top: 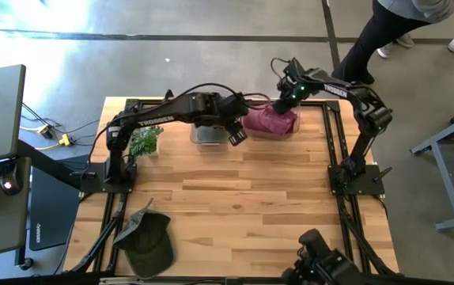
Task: Pick & Place hat
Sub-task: Put the red cap into the right transparent bin, then put the black cap into the left transparent bin
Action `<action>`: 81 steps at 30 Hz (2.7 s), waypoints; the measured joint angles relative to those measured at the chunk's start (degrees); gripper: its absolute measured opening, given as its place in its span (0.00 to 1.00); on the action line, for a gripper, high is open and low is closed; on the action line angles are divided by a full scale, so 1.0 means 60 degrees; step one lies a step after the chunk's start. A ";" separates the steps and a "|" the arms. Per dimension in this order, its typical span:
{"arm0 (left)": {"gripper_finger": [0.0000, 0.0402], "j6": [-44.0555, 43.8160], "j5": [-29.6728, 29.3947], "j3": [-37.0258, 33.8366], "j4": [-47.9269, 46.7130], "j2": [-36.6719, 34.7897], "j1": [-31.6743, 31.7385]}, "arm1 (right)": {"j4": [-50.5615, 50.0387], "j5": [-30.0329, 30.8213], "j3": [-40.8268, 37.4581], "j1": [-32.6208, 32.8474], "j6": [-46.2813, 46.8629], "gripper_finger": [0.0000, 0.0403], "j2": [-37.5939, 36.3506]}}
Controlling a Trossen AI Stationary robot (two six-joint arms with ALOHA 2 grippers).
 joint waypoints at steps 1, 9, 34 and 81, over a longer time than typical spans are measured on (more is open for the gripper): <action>0.49 0.0013 -0.0054 0.0008 0.0115 -0.0054 0.0000 | 0.0325 0.0140 -0.0181 0.0000 0.0147 0.00 0.0000; 0.49 0.0021 -0.0175 0.0013 0.0196 -0.0133 0.0000 | 0.0311 0.1722 0.0332 -0.0007 -0.0145 0.00 -0.0541; 0.49 -0.0765 0.0920 -0.0028 -0.2877 -0.1580 -0.0273 | 0.0451 0.1597 -0.2413 0.1205 -0.1069 0.00 -0.2151; 0.71 -1.3057 0.4091 -1.1515 -0.0154 -0.5884 -0.8764 | 0.1702 0.4764 -0.1072 0.9695 0.6931 0.00 -0.5366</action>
